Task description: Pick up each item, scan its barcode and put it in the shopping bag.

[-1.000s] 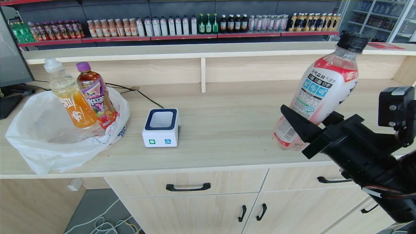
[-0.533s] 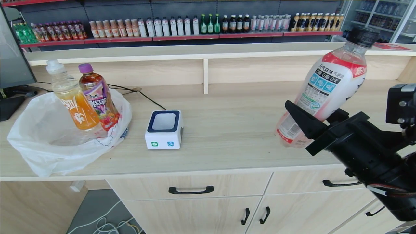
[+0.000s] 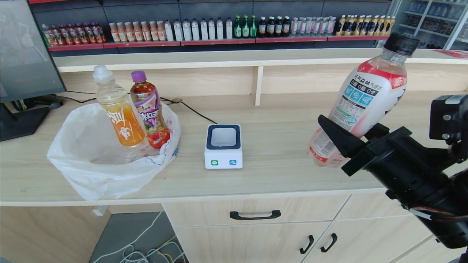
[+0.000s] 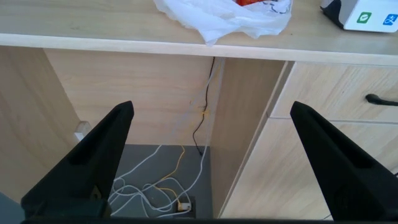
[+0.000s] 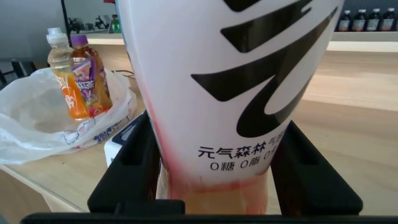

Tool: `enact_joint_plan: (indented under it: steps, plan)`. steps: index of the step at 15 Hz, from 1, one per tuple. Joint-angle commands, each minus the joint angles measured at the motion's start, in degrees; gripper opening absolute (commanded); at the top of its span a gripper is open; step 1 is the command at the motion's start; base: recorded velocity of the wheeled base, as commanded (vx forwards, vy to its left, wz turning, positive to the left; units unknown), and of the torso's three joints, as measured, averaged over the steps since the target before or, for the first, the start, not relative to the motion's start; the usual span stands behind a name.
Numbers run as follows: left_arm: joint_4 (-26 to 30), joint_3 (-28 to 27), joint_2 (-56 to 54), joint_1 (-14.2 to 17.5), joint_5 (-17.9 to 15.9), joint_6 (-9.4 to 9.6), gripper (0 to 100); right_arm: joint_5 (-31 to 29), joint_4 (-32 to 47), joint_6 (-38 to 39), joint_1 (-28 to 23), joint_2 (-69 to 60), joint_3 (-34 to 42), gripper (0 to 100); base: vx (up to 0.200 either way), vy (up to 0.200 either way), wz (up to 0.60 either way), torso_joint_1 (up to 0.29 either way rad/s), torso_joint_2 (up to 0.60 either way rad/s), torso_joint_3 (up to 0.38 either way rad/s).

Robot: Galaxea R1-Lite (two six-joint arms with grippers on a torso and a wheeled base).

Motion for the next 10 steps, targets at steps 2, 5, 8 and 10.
enact_joint_plan:
  steps: [2,5,8,10]
  plan:
    - [0.07,0.00,0.00,0.00,-0.04,-0.01,100,0.01,-0.08,-0.58,0.02,-0.69,-3.56,0,0.000,0.200,0.00,0.002,0.00,0.000]
    - [0.07,0.00,0.00,0.00,-0.04,-0.10,100,-0.08,-0.08,-0.76,0.02,-0.87,-3.73,0,0.000,0.200,0.00,0.001,0.00,0.002]
    - [0.07,0.00,0.00,0.00,-0.04,-0.01,100,-0.17,-0.08,-0.85,-0.68,-1.05,-3.03,0,0.000,0.200,0.00,0.005,0.00,0.005]
    - [0.07,0.00,0.00,0.00,-0.04,-0.10,100,-0.17,-0.08,-0.67,-1.82,-1.31,-0.66,0,0.000,0.200,0.00,0.005,0.00,0.002]
